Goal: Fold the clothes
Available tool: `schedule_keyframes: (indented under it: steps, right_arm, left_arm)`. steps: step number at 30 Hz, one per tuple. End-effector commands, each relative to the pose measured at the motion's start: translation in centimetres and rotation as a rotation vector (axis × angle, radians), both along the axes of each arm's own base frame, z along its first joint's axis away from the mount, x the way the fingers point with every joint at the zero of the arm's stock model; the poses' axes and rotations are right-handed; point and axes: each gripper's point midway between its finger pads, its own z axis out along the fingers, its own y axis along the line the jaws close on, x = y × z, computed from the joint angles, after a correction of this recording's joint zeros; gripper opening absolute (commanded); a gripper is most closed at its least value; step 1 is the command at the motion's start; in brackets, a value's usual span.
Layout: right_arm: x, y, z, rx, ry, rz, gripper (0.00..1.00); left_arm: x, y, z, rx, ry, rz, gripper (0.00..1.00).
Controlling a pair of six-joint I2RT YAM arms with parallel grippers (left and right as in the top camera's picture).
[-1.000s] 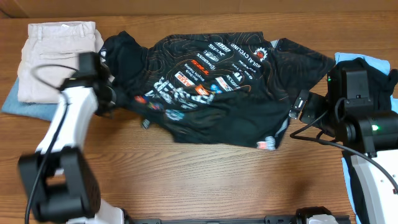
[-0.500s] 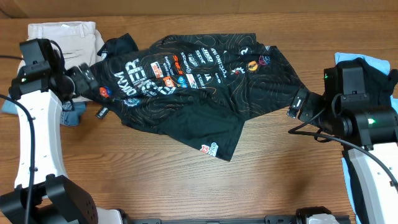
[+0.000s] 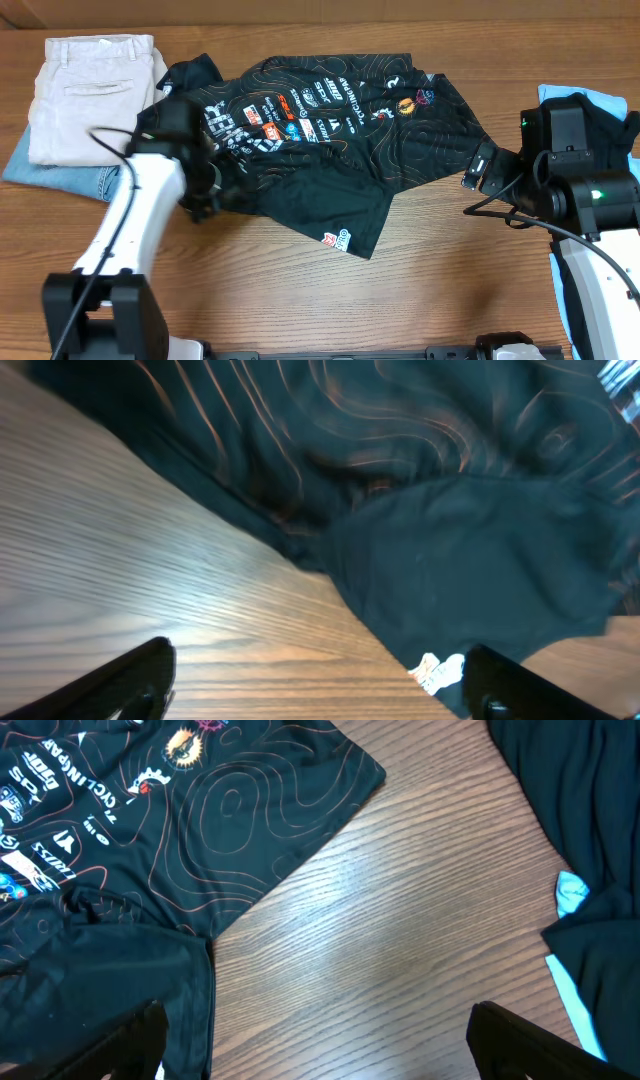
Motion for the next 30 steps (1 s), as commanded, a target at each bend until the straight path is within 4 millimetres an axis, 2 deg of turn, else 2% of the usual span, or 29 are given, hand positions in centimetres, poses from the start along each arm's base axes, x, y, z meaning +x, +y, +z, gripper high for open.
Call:
schedule_keyframes:
  steps: [1,4,7,11,17,22,26,28,30]
  right_arm:
    - [0.3,-0.1,0.7,0.003,-0.022,-0.004,1.0]
    - [0.3,-0.1,0.7,0.003,-0.022,-0.004,1.0]
    - [0.2,-0.1,0.7,0.003,-0.02,-0.004,1.0]
    - [0.0,-0.1,0.6,0.001,-0.009,-0.004,1.0]
    - [-0.1,-0.1,0.5,0.0,-0.003,-0.004,1.0]
    - [-0.1,-0.1,0.5,0.0,-0.003,-0.004,1.0]
    - [-0.1,-0.1,0.5,0.0,-0.003,-0.004,1.0]
    - [-0.2,-0.1,0.5,0.0,-0.002,-0.004,1.0]
    - [-0.2,-0.1,0.5,0.0,0.0,-0.004,1.0]
  left_arm:
    - [-2.1,-2.8,-2.3,-0.043,0.086,0.106,0.89]
    - [-2.1,-5.5,-4.1,-0.063,0.036,0.085,0.86]
    - [-1.8,-7.0,-4.9,-0.059,-0.007,0.086,0.81]
    - [-2.3,-6.8,-5.9,0.025,-0.004,0.128,0.81]
    - [-2.8,-6.4,-6.7,0.061,0.026,0.199,0.81]
    - [-2.1,-5.3,-7.6,0.126,0.005,0.239,0.79]
    - [-1.6,-5.7,-8.7,0.113,0.008,0.238,0.76]
    - [-1.2,-5.9,-9.2,0.1,0.008,0.24,0.69]
    - [-0.7,-5.9,-9.3,0.087,-0.002,0.248,0.55]
